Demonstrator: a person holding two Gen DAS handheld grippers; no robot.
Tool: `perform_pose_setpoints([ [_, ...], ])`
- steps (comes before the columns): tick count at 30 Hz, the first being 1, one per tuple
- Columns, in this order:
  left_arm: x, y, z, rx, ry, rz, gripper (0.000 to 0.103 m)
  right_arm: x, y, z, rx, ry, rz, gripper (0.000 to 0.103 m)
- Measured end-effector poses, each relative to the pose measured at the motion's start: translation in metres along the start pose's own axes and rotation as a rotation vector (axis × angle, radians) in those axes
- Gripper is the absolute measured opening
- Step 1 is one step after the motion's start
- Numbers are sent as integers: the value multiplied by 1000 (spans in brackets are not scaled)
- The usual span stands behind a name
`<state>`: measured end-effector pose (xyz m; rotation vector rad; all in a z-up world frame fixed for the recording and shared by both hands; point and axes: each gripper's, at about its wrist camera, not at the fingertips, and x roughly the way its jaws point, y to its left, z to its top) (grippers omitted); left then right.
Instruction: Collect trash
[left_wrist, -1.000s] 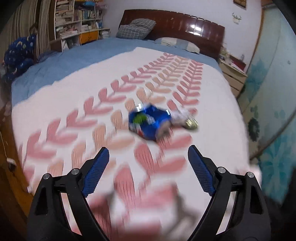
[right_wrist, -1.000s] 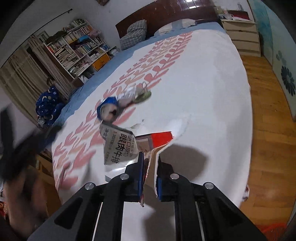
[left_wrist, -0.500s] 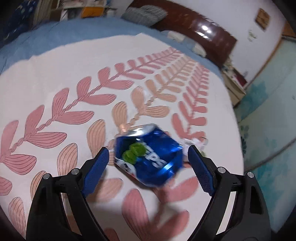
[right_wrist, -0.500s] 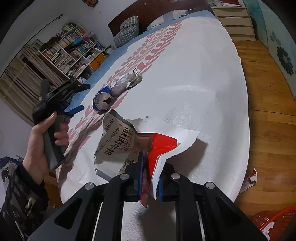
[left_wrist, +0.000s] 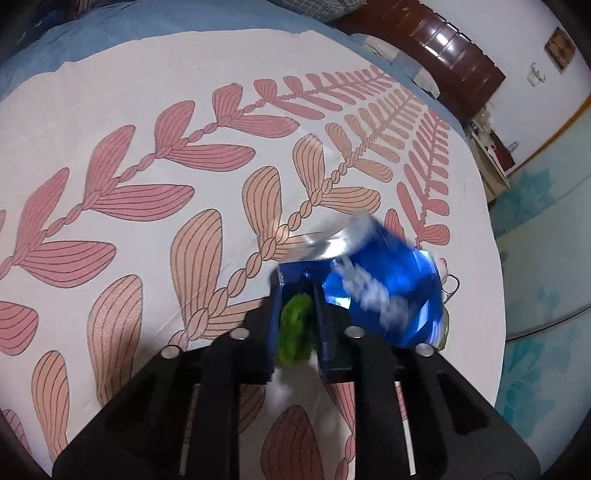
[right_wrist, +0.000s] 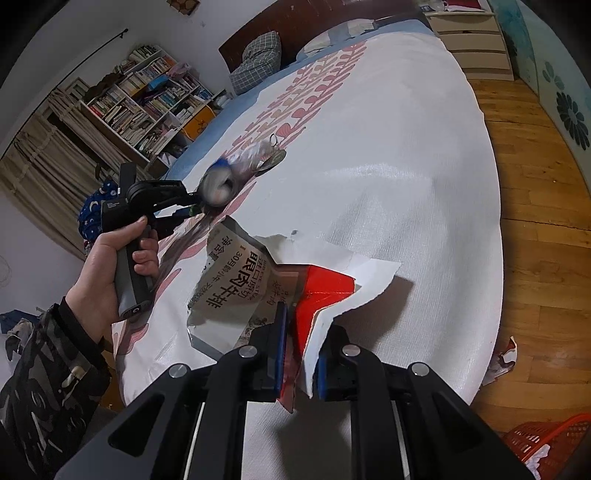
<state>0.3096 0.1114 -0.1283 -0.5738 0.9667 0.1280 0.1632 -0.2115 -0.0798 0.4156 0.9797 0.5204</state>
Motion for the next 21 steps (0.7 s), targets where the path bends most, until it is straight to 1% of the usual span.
perform_pose_setpoints([
  [4, -8, 6, 3, -36, -8, -25, 14, 1, 0, 0, 1, -2, -3, 15],
  [7, -17, 8, 1, -42, -15, -41, 13, 0, -2, -1, 4, -6, -2, 14],
  [11, -41, 8, -9, -42, -29, -70, 13, -1, -1, -2, 10, -11, -11, 14],
  [14, -60, 5, -24, -25, -25, -96, 13, -3, 2, -4, 10, -8, -14, 16],
  [17, -69, 5, -35, 3, -18, -97, 13, -7, 4, -8, 4, -3, -11, 16],
  [21, -62, 10, -43, 24, 21, -71, 13, -13, 2, -15, 0, 5, -6, 16],
])
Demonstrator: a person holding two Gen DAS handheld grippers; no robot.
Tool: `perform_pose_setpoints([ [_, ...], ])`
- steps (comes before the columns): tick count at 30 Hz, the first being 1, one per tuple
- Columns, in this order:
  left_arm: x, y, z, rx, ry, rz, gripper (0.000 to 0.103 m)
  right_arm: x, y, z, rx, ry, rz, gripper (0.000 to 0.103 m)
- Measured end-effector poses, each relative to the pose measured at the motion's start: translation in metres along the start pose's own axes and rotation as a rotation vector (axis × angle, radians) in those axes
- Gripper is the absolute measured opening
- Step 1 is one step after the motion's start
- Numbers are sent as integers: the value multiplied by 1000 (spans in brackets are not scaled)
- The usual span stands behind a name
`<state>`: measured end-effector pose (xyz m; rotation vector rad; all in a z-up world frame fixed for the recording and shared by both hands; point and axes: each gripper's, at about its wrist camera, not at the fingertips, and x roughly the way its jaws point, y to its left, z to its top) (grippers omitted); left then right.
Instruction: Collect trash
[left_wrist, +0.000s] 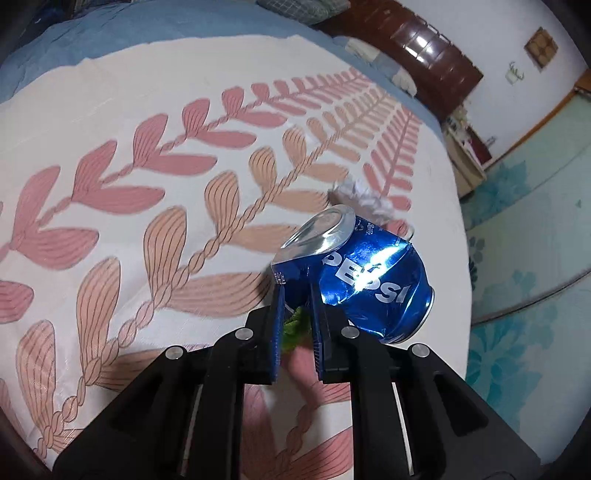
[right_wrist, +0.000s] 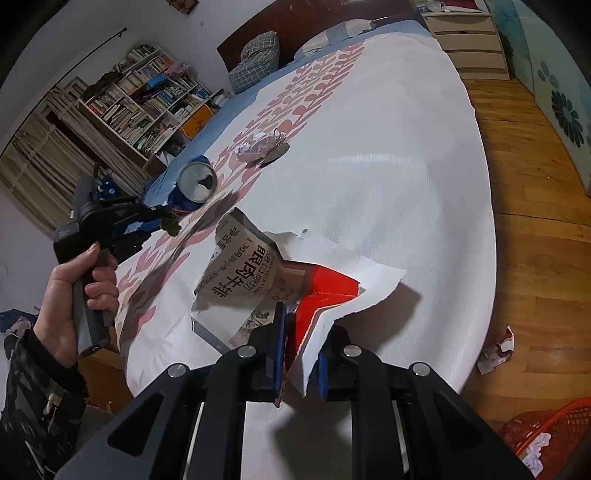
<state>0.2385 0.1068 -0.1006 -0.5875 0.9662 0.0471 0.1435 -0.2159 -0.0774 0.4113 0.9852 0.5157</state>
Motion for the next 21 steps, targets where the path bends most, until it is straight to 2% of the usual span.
perform_pose_setpoints([
  [7, 20, 10, -7, -38, 66, -13, 14, -9, -8, -2, 5, 8, -5, 16],
  [14, 14, 4, -17, -10, 80, 5, 14, -7, -4, -2, 4, 11, -3, 16],
  [16, 14, 4, -21, -11, 103, -7, 18, -7, -2, -3, -7, 13, -3, 16],
  [19, 12, 0, -23, 20, 97, 11, 18, -8, -2, -4, -10, 15, -2, 16],
  [20, 11, 0, -24, 24, 95, 15, 17, -8, -2, -4, -10, 16, -2, 16],
  [21, 9, 0, -25, 27, 89, 25, 7, -9, -2, -4, -10, 16, -2, 16],
])
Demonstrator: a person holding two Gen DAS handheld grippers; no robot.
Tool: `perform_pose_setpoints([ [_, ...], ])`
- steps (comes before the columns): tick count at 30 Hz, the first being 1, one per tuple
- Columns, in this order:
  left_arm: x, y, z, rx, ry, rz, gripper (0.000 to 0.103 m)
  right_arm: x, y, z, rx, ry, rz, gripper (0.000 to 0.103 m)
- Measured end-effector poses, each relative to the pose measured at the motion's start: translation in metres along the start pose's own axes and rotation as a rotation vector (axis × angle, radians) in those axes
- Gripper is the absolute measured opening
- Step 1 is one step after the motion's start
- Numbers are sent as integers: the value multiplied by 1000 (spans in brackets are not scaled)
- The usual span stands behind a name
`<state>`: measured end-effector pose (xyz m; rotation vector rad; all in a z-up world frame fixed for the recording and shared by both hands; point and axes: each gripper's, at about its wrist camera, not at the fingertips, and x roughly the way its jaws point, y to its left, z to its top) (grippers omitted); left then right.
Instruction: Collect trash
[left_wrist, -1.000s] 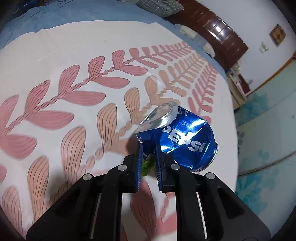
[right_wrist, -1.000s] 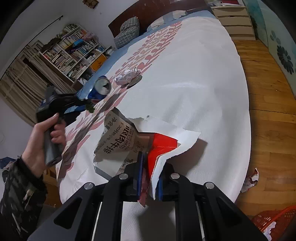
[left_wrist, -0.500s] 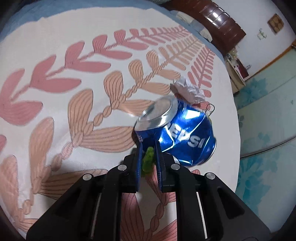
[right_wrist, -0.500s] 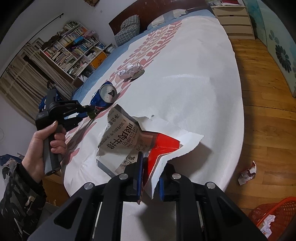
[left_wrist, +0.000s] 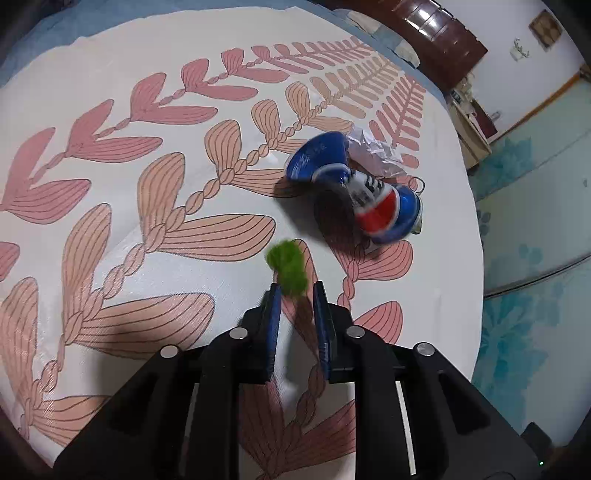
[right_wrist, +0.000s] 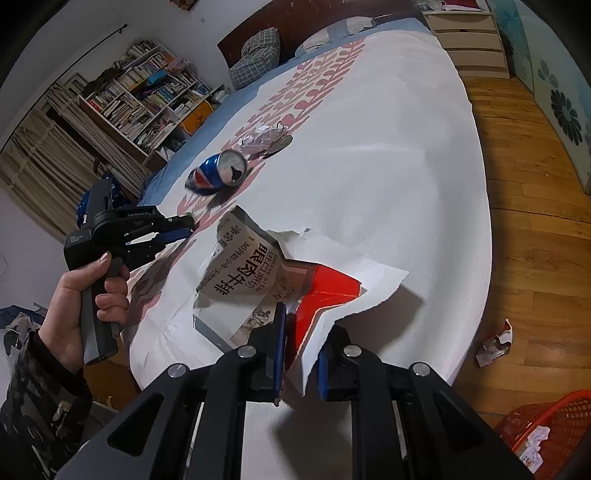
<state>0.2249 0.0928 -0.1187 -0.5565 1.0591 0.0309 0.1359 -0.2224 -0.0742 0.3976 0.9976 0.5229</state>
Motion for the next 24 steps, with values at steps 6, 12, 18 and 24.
perform_pose_setpoints([
  [6, -21, -3, -11, -25, -45, -29, 1, -20, 1, 0, -12, -27, 11, 16],
  [12, -16, -10, -15, 12, -83, 6, 9, -47, -8, -7, -6, -59, 21, 16],
  [18, 6, -4, 11, 0, -114, 60, 49, -55, -28, -20, 10, -44, 11, 16],
  [24, 27, -12, 28, 53, -76, 85, 49, -43, -37, -23, 31, -18, 7, 16],
])
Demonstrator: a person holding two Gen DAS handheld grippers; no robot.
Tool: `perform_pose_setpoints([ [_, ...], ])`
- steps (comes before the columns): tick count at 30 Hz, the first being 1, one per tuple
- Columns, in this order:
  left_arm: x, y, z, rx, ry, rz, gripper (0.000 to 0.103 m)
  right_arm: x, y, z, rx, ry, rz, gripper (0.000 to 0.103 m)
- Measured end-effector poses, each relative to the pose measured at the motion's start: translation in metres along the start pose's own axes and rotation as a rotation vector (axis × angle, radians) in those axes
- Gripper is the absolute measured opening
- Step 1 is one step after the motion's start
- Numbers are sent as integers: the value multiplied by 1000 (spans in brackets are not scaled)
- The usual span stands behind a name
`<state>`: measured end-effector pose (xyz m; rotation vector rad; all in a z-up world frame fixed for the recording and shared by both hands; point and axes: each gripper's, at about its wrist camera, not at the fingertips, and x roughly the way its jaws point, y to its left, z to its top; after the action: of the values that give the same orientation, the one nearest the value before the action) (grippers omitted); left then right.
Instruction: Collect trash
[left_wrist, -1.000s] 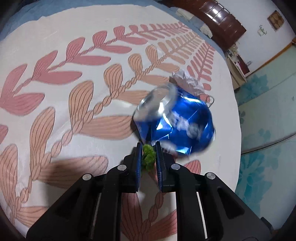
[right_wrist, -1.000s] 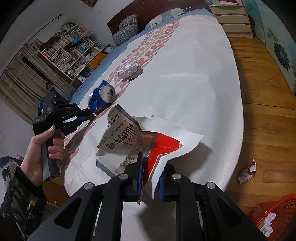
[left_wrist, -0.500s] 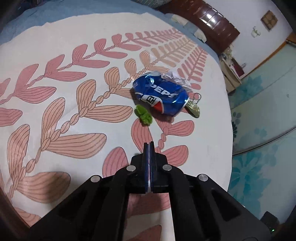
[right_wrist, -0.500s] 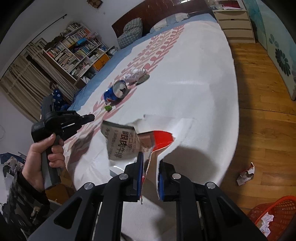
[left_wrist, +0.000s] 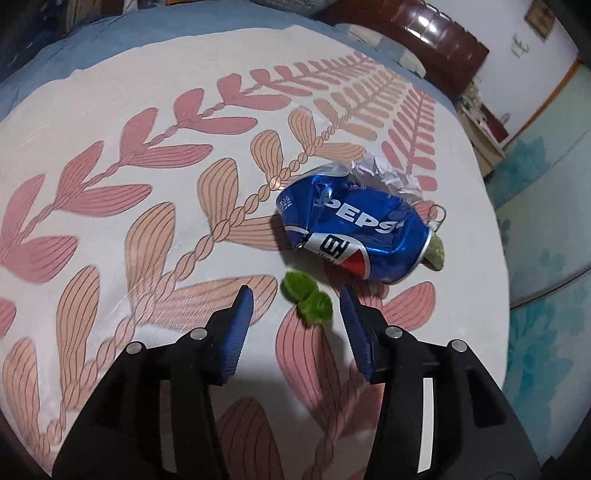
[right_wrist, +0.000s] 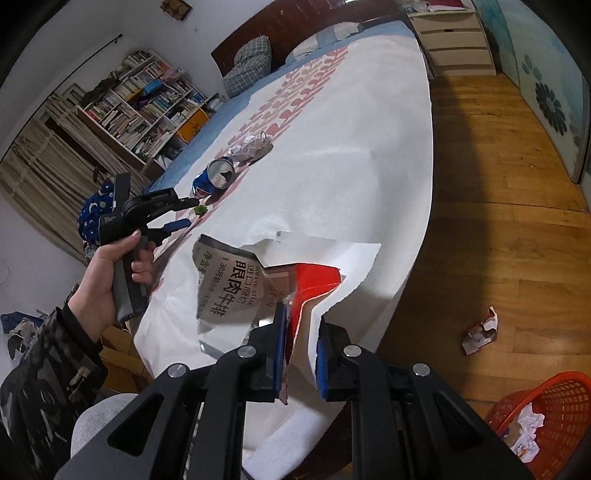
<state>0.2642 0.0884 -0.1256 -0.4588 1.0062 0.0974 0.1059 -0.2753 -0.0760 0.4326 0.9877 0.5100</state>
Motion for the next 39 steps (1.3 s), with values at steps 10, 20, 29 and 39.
perform_pose_setpoints([
  [10, 4, -2, -2, -31, 38, -20, 8, 13, 23, 11, -36, 4, 17, 16],
  [20, -100, -28, -50, 28, -108, -92, 8, -25, 38, 16, -51, -62, 71, 12],
  [29, -221, -76, -135, 158, -276, -238, 8, -97, 15, 11, -40, -136, 136, 9],
  [39, -313, -231, -204, 473, -339, -496, 9, -261, -51, -4, -9, -331, 58, 9],
])
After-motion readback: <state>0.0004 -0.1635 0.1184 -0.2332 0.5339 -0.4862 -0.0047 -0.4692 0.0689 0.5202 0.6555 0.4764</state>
